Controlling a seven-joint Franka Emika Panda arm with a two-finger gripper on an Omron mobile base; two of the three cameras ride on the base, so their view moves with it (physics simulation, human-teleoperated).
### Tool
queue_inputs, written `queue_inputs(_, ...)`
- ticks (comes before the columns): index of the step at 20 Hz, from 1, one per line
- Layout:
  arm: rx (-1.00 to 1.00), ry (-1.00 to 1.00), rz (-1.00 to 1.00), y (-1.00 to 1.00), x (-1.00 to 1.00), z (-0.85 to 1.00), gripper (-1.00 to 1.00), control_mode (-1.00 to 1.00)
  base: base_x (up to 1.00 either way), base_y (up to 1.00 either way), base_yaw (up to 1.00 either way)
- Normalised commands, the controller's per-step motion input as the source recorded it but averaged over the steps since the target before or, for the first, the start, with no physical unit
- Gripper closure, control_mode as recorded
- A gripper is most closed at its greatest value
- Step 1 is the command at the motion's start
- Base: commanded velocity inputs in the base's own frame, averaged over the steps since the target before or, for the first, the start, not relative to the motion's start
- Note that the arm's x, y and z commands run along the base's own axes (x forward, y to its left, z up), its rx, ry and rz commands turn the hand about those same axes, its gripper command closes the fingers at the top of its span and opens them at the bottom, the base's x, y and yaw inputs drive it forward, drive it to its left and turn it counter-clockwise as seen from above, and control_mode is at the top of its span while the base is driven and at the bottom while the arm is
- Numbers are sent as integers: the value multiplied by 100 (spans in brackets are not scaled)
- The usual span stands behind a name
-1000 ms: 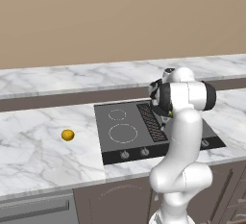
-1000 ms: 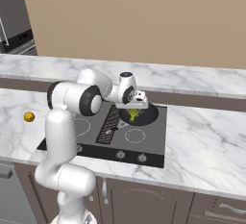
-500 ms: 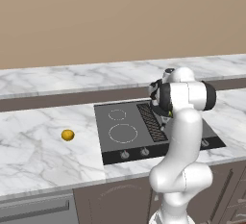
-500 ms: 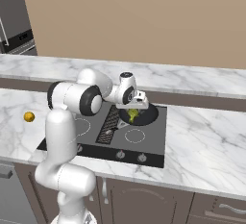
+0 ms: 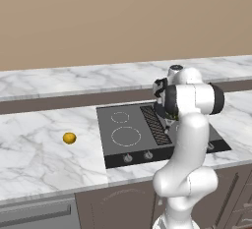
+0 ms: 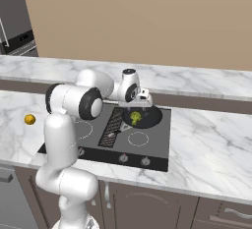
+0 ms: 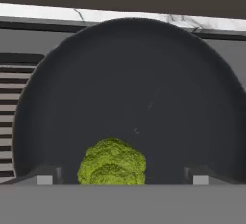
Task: Put the lemon and broccoli in the pan. Then turn on the rear right burner and set the heat to medium.
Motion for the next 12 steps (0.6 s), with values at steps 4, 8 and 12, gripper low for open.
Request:
queue_inputs(4,1,-6,0,2,-54,47,-100,-100,0,0,0)
queue_inputs(8,1,-11,0,26,-92,33,-100,-100,0,0,0)
queue_inputs(12,1,-5,0,42,-82,16,-100,-100,0,0,0)
